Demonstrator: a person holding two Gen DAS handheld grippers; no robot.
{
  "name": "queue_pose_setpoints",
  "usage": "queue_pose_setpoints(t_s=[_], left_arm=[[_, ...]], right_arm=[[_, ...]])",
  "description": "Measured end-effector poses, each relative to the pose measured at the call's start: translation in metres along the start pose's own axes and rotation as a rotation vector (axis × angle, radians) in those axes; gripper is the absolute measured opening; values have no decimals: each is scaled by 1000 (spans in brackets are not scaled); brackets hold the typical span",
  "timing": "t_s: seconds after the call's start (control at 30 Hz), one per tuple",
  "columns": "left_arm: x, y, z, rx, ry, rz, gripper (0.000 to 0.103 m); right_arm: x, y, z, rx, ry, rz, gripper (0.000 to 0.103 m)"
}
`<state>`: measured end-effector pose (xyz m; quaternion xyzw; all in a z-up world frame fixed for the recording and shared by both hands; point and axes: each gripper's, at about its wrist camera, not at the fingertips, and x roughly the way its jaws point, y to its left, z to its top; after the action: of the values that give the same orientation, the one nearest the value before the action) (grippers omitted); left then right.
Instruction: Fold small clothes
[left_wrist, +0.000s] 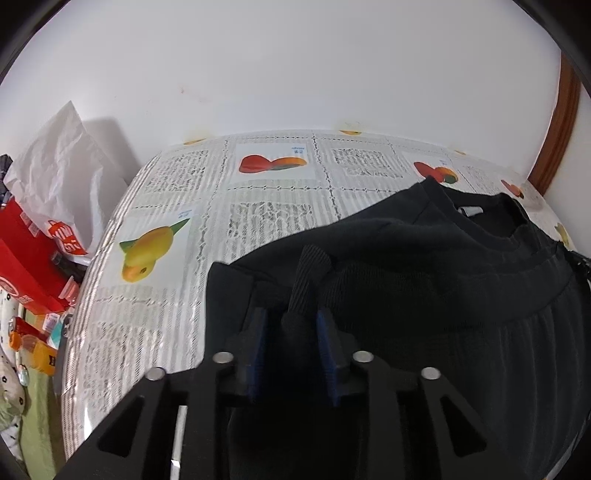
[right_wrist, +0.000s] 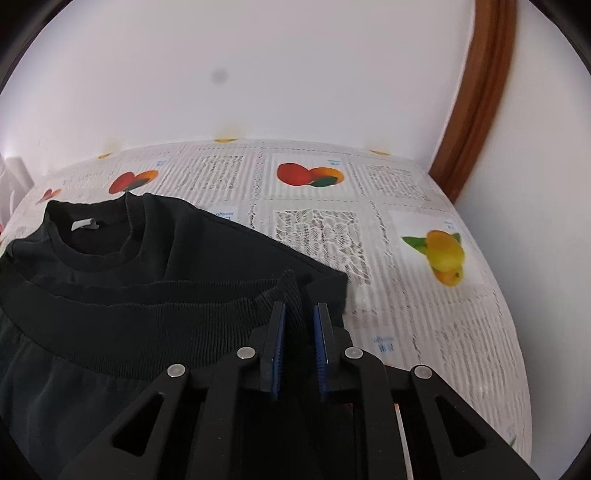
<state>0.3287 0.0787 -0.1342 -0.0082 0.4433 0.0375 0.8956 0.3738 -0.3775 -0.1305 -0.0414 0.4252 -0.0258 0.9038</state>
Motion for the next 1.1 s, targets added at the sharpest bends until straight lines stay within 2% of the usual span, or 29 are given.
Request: queue_pose_setpoints(t_s=[0.17,0.23,0.27,0.33,0.57,0.7,0.73,0.83,1.1], left_arm=[[-15,6,-21,1,24,-21,31],[-24,10,-33,-4,27,-20,31],[-28,13,-38,-10,27,-24,34],[-39,21,-52,-33,24,-42,38],[-77,43,-105,-76,17,-105,38],[-92,47,-132,-101,19,-116,39],[-96,48,-137,-108,14,-116,43],[-105,52,-152,-126,3,-124,44],[-120,66,-177,-178,-3,-158,44]], right_arm=[[-38,2,-25,20,-17,-2,27],[-49,2,-39,23,-8,-4,44],[-55,2,-47,26,-5,-7,46],[-67,-2,-67,34,1,-22,47],[-106,-6,-115,47,24,-20,47],[-124,3,-126,58,0,5,48],[-127,5,-128,65,-2,11,48],[-135,15,-134,64,-12,37,48],[-142,22,-149,60,-14,1,48]])
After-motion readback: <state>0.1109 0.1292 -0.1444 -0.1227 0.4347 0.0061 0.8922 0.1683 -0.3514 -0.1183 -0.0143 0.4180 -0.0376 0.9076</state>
